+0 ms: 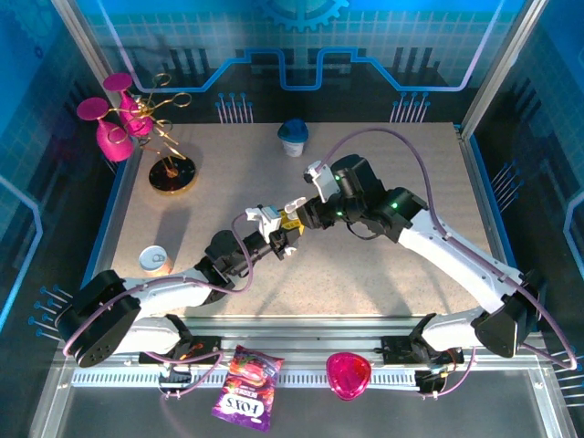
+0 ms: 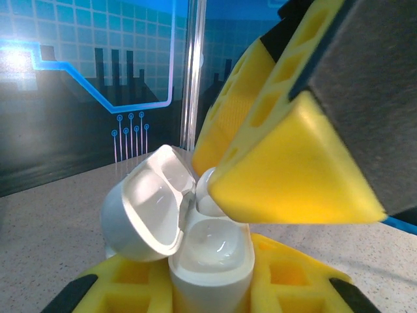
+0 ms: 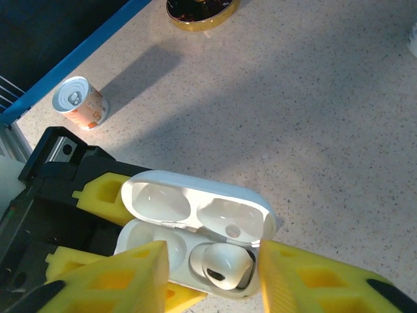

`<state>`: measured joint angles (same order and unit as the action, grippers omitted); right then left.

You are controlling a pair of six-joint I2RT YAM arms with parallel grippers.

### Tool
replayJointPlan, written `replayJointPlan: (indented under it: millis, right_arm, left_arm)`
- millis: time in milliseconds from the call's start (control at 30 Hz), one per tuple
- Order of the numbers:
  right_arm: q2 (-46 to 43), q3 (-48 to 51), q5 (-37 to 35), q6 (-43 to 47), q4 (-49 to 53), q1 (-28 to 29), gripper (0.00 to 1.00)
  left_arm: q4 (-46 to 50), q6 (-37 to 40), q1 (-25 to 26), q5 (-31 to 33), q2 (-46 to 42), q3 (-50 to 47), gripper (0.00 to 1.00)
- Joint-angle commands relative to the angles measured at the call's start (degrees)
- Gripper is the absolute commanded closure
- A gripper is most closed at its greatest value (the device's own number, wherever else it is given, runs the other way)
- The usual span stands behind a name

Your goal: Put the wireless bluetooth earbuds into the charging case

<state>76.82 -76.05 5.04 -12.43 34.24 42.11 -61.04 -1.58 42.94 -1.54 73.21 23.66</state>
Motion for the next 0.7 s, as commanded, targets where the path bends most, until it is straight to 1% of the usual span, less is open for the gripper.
replayJointPlan:
  millis: [0,200,267,367,433,500,567,667]
  right_arm:
    - [-2.40,-0.32,-0.43,-0.52,-0.21,0.79,0.55]
    - [-7.07,1.07,-2.69,-2.90,-2.49,0.62,0.42]
    - [-8.25,1.34,-3.45,-4.72,-3.06,-0.24,0.35]
    - [-7.98,0.55,-1.64,-6.95,-2.32,-1.90,0.29]
    - [-6.72,-1.09,-0.87,-8.42,-0.22,-2.87,0.28]
    - [-4.94,-3.08,-0.50,-9.33,2.62,-3.68,0.28]
    - [-3.44,-4.34,-0.48,-9.79,4.62,-4.29,0.28]
    - [-3.16,-3.55,0.60,-10.28,4.04,-4.70,0.29]
  left_arm:
    - [-3.08,-0.11,0.28,0.13,-1.01,2.19,0.85]
    - [-4.56,2.16,0.22,-0.59,0.22,1.49,0.85]
    - [-5.72,5.88,0.28,-3.09,1.07,1.05,0.85]
    - [-7.70,10.04,0.07,-5.90,2.43,0.21,0.85]
    - [-7.92,12.86,0.03,-8.05,2.89,-0.17,0.85]
    - [-8.44,13.89,-0.01,-9.00,3.08,-0.31,0.85]
    - [-8.53,13.71,-0.02,-9.05,3.08,-0.23,0.85]
    - [-9.07,13.87,-0.10,-7.57,3.25,-0.52,0.85]
